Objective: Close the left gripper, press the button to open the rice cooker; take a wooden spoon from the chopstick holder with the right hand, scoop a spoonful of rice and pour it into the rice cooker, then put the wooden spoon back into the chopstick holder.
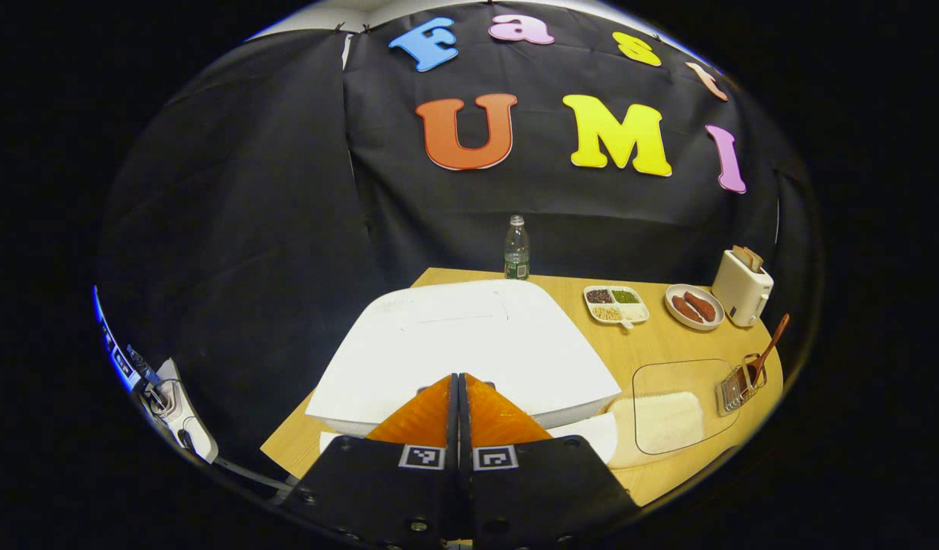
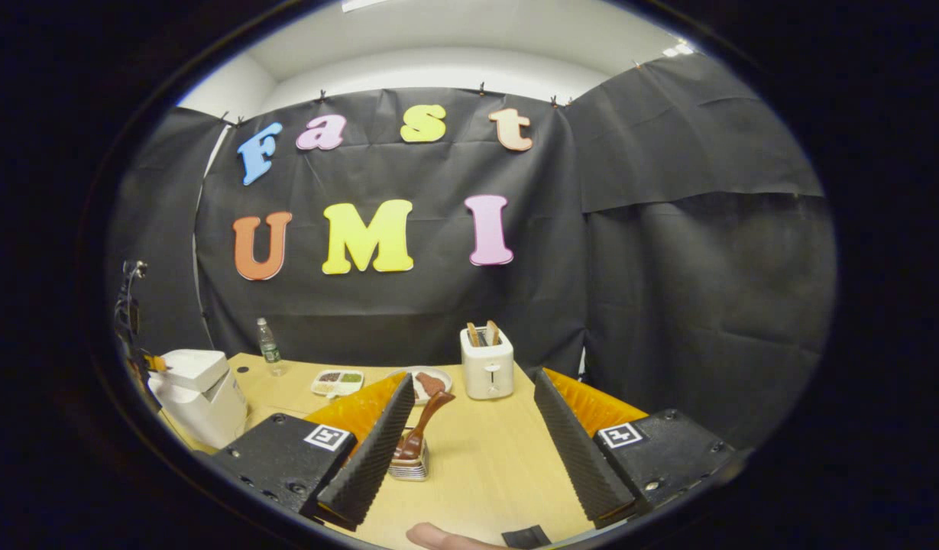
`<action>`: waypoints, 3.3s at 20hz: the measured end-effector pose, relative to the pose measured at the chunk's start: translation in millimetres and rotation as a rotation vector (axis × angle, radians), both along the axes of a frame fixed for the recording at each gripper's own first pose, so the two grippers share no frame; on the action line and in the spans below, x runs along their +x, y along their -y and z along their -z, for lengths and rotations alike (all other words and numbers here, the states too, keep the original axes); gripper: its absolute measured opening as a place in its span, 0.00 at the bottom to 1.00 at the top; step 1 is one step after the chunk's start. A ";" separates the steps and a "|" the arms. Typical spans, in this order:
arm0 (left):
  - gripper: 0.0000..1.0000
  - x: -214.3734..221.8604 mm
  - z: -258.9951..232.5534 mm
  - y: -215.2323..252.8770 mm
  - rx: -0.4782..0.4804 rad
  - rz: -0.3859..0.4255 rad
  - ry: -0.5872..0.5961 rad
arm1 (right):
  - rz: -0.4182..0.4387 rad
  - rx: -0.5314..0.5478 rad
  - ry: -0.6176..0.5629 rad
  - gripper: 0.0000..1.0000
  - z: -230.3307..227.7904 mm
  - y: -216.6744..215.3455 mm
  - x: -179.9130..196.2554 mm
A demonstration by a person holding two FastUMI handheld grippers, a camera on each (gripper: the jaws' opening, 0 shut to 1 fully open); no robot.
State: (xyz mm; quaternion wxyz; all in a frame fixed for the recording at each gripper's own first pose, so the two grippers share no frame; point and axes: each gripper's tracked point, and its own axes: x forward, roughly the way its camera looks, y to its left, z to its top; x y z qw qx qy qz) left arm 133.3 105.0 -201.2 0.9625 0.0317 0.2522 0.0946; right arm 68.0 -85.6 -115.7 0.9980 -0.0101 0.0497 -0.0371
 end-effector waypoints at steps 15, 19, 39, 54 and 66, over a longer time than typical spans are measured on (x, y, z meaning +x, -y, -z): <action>0.94 -69.4 -65.0 3.5 -0.056 -0.015 0.217 | -0.064 -0.075 0.050 0.99 19.8 -33.5 3.6; 0.94 -95.9 -87.0 15.1 -0.082 0.009 0.313 | -0.077 -0.069 0.031 1.00 42.9 -40.9 20.1; 0.94 -208.0 -119.3 58.8 0.021 0.133 0.526 | -0.121 0.062 -0.184 1.00 189.0 -64.0 178.9; 0.94 -213.9 -69.5 61.2 -0.065 0.124 0.442 | -0.117 0.177 -0.182 0.18 171.9 -85.8 179.3; 0.93 -232.4 -61.8 28.4 -0.068 0.096 0.439 | -0.176 0.046 -0.018 0.18 77.8 -153.0 127.5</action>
